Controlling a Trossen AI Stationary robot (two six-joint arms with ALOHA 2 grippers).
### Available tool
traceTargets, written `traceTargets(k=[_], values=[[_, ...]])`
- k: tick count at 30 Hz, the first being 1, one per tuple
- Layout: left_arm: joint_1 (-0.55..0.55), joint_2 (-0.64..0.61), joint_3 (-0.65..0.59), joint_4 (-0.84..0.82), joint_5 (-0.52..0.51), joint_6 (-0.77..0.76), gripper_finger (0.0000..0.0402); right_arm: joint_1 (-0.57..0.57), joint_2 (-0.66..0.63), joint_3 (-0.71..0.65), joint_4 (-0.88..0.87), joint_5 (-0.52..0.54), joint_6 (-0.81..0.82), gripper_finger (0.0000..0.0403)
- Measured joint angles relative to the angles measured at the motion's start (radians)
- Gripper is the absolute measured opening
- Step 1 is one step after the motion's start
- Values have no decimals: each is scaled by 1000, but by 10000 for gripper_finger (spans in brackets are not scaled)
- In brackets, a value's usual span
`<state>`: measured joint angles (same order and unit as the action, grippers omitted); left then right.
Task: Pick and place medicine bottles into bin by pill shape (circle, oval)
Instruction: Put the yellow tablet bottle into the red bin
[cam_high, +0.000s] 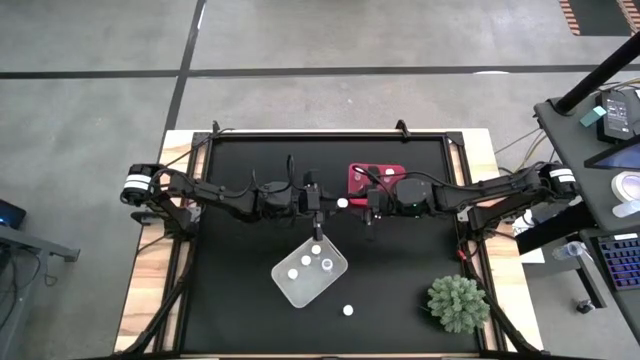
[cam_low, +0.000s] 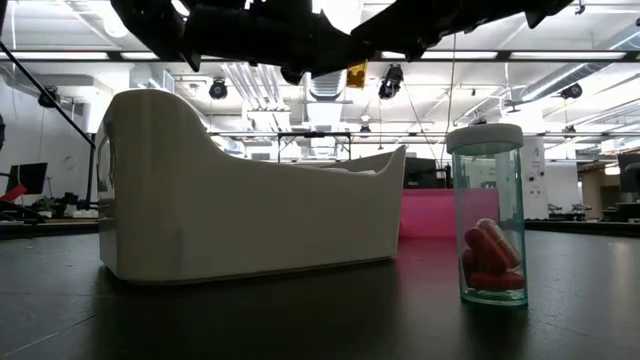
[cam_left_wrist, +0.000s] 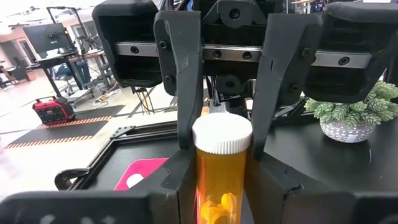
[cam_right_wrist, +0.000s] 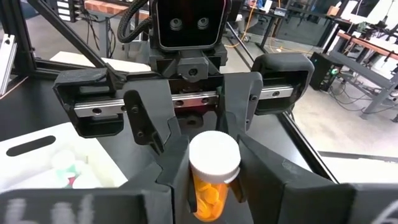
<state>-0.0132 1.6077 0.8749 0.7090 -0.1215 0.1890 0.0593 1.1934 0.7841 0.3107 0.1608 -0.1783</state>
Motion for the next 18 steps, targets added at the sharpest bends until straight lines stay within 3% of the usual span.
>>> traceTargets(k=[18], values=[[0,0,0,6,16,2,115,0,0,0,-3,-2,11,116]])
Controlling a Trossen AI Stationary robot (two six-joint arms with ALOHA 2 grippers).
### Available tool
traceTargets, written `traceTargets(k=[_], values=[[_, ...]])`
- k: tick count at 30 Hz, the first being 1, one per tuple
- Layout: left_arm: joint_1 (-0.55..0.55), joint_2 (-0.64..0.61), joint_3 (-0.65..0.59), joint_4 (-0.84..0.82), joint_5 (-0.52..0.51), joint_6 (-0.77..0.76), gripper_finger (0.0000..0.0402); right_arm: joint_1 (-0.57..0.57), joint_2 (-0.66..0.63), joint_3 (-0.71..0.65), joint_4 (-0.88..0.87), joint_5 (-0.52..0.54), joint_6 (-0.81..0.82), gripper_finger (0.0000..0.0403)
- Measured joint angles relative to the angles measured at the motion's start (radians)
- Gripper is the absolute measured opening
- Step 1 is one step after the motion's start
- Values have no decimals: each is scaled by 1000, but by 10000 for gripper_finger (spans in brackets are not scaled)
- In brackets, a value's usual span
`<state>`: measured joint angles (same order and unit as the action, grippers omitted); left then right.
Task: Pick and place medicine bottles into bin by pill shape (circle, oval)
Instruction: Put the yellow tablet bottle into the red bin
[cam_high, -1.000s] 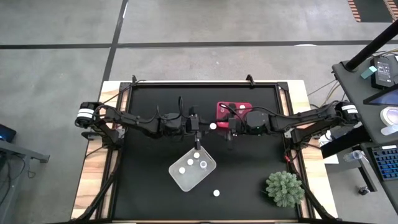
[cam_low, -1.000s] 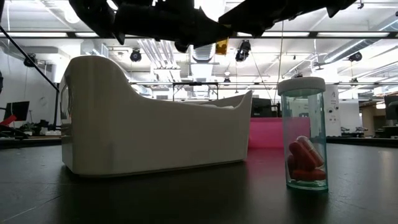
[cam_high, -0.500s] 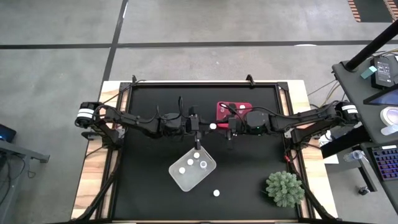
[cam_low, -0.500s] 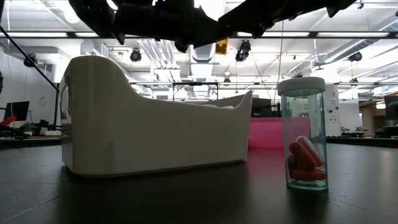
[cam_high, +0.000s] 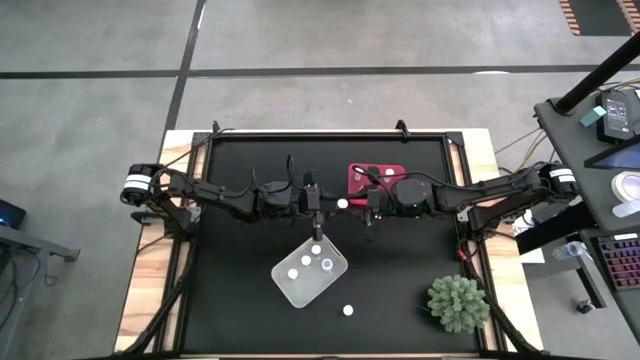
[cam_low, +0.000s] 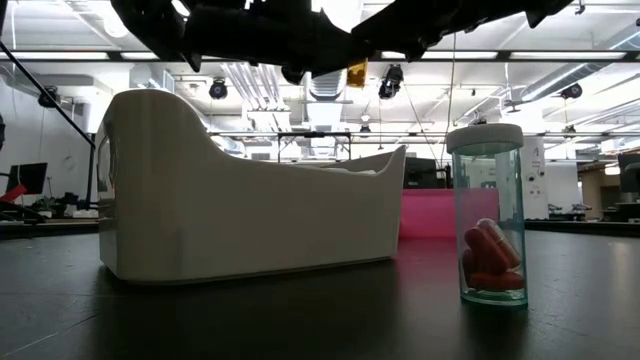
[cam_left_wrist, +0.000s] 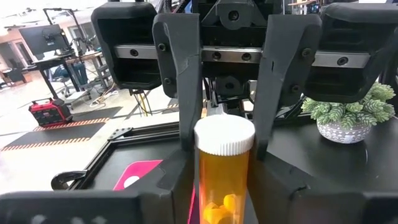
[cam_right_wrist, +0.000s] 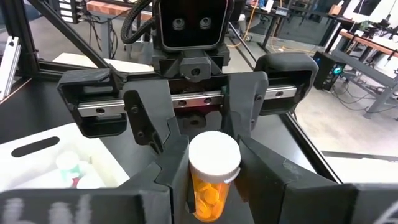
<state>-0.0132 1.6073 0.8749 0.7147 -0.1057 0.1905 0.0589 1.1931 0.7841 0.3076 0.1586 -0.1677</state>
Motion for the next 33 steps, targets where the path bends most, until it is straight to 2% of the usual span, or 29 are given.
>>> traceTargets(k=[9,13,21,27,33], values=[[0,0,0,0,1,4,213,0,0,0,-16,2,13,115],[-1,-24,-5,-37,2,9,240,0,-1,-2,-25,4,16,116],[0,-101,-15,-182,-10,9,248,-7,-2,-2,-30,131,14,117],[-1,-172,-16,-317,-58,6,247,-77,-2,-4,-84,137,78,113],[0,-242,-18,-394,-60,3,247,-186,-3,-43,-101,135,161,118]])
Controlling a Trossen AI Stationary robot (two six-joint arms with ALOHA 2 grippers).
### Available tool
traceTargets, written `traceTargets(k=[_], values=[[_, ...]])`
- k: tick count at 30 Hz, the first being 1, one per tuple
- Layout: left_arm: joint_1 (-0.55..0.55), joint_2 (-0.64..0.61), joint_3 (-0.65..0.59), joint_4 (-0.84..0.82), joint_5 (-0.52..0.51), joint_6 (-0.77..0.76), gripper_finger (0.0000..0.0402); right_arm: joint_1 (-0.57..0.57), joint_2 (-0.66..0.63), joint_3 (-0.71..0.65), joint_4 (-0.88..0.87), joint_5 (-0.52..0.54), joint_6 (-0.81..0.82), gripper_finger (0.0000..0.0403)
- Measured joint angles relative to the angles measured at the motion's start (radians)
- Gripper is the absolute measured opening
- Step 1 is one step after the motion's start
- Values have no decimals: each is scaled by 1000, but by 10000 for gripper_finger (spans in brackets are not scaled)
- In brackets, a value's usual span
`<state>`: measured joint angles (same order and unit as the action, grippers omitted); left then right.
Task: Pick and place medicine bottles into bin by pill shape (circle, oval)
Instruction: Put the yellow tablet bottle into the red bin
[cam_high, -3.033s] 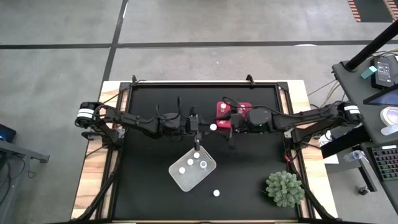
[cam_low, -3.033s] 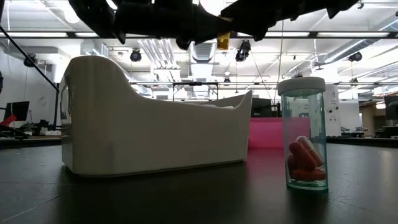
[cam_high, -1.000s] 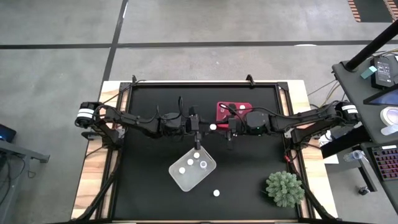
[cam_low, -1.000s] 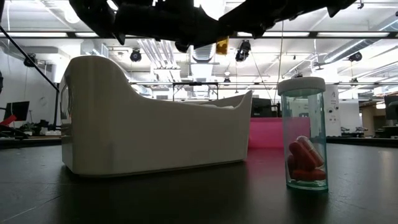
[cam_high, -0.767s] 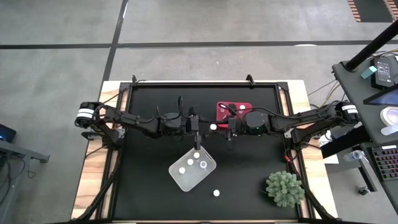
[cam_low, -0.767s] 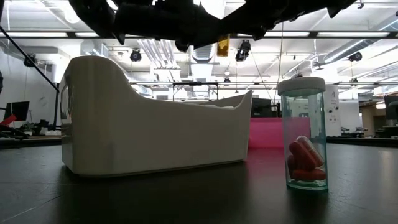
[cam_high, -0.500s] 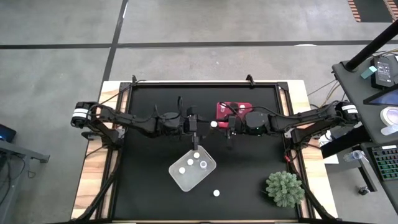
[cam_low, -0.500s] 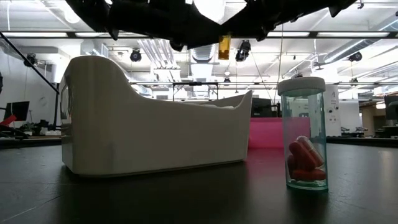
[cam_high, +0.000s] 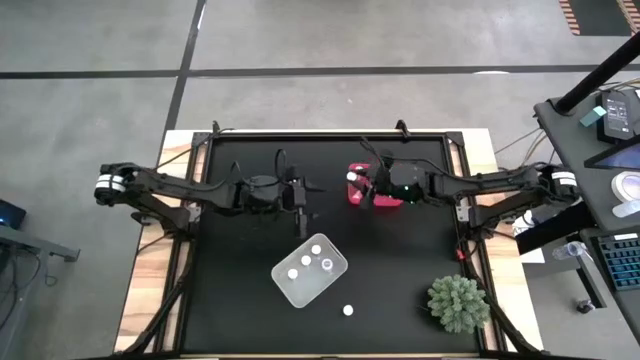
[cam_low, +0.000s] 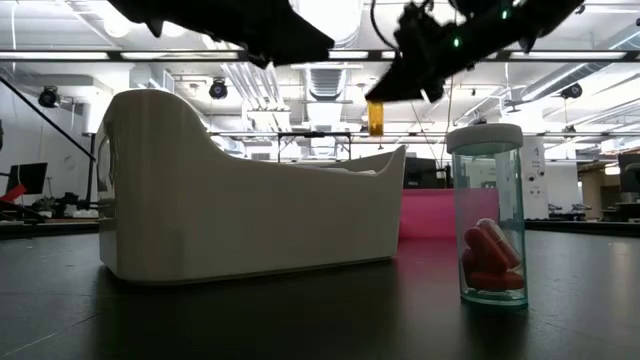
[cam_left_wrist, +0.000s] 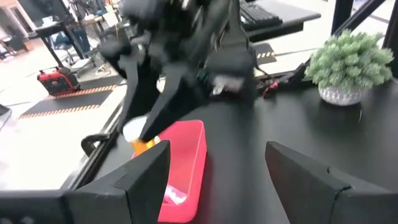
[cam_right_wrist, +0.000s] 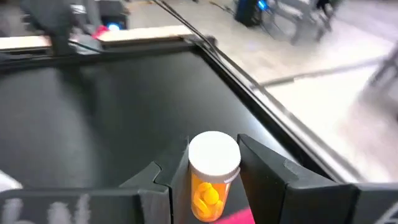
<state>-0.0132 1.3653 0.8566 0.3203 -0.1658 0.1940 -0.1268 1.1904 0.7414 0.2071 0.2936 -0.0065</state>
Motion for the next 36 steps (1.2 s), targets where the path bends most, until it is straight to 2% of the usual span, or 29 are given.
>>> traceTargets(k=[8,14,22,36], values=[[-1,-48,-4,-25,0,1,247,-124,0,-144,37,-4,120,114],[0,-52,-7,-24,0,5,247,-169,1,-272,177,2,190,119],[0,-52,-8,-14,0,6,247,-172,3,-343,241,129,235,120],[0,-51,-8,-15,0,6,247,-170,5,-413,239,127,297,127]])
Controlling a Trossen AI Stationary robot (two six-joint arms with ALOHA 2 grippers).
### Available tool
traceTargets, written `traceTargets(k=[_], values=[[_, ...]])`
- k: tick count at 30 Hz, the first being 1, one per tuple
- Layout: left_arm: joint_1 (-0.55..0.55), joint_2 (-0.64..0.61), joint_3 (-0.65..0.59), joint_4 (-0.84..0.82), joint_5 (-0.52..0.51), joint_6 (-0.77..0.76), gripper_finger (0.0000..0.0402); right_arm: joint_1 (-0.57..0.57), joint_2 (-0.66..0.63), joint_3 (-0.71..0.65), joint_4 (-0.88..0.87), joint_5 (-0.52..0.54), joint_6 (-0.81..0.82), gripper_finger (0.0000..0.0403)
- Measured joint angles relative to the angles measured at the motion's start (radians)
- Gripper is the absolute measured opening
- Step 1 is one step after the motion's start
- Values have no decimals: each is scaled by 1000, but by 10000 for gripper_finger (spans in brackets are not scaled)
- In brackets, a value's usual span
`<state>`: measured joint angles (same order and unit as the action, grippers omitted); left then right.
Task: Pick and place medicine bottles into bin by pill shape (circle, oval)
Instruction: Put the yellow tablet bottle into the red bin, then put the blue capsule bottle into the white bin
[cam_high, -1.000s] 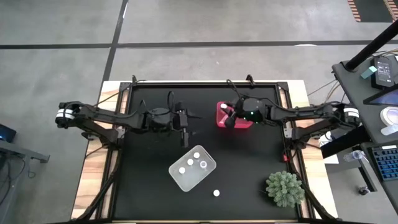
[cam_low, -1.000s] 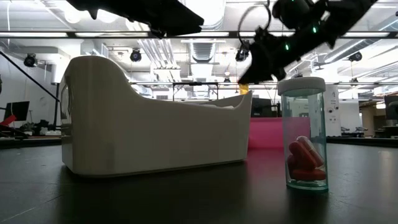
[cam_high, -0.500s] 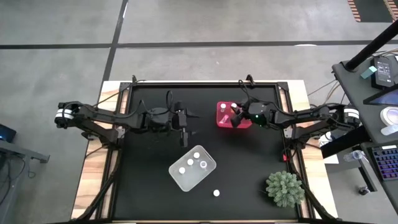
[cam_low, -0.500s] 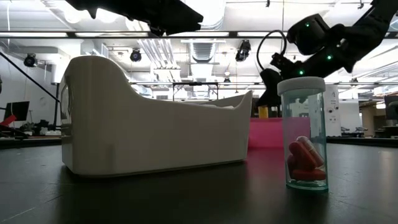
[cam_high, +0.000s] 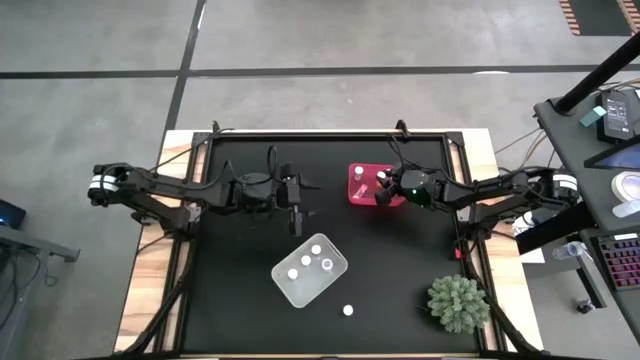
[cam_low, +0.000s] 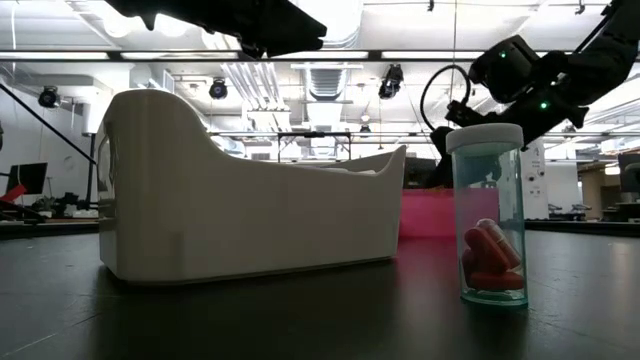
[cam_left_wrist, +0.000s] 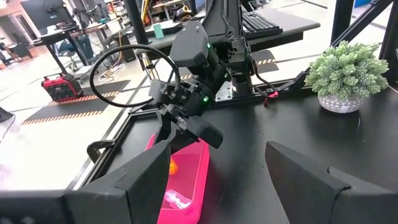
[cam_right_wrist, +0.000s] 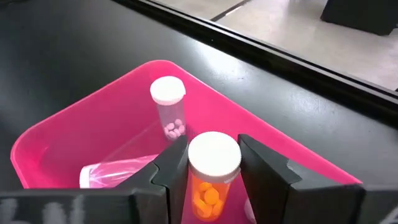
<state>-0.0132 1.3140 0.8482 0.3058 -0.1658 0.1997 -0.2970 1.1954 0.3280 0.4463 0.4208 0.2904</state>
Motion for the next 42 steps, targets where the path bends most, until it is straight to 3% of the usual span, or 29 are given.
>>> traceTargets(k=[22,30,42], values=[[-1,1,0,0,0,-11,247,3,-39,0,2,-1,-13,195],[-10,1,0,0,1,-63,247,86,-198,0,0,-5,-110,193],[-101,16,31,8,-23,-172,247,343,-524,1,0,-5,-365,170]])
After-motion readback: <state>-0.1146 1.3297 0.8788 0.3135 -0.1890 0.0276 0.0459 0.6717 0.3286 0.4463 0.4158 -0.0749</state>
